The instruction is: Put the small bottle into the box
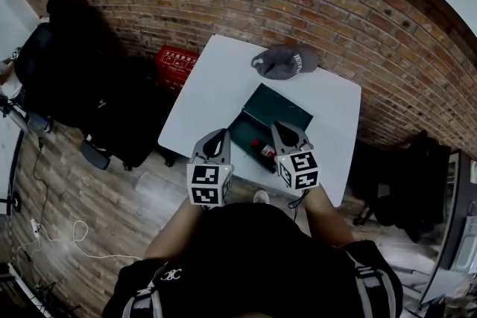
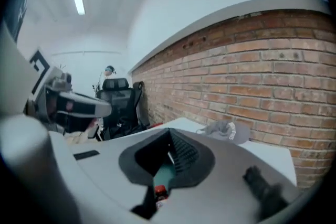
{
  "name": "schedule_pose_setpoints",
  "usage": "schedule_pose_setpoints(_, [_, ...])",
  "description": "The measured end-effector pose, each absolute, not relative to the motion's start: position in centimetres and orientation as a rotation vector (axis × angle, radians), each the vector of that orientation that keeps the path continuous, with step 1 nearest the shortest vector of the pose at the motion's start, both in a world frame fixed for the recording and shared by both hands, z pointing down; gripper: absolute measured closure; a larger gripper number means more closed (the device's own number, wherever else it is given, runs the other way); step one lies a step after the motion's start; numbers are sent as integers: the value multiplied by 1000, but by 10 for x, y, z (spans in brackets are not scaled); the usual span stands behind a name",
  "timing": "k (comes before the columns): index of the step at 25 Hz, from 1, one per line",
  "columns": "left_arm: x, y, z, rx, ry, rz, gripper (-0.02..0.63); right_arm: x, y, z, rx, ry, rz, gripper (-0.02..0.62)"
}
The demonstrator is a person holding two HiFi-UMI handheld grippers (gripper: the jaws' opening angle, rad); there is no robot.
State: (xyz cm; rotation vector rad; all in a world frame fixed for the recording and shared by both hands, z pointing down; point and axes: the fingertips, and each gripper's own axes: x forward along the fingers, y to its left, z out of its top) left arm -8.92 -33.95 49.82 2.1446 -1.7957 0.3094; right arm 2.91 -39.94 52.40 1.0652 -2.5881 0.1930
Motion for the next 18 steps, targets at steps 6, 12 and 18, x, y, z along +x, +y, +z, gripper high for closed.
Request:
schedule_pose_setpoints(6, [-77, -347, 485, 2215, -1783, 297, 600, 56, -399, 464, 1314, -2661, 34, 566])
schedule_pose_setpoints(12, [-68, -356, 471, 2273, -1779, 257, 600, 88, -387, 438, 1544, -2682, 20, 566])
schedule_pose_setpoints(18, [-56, -365, 466, 2329, -1734, 254, 600, 107, -382, 448, 1647, -2618, 62, 566])
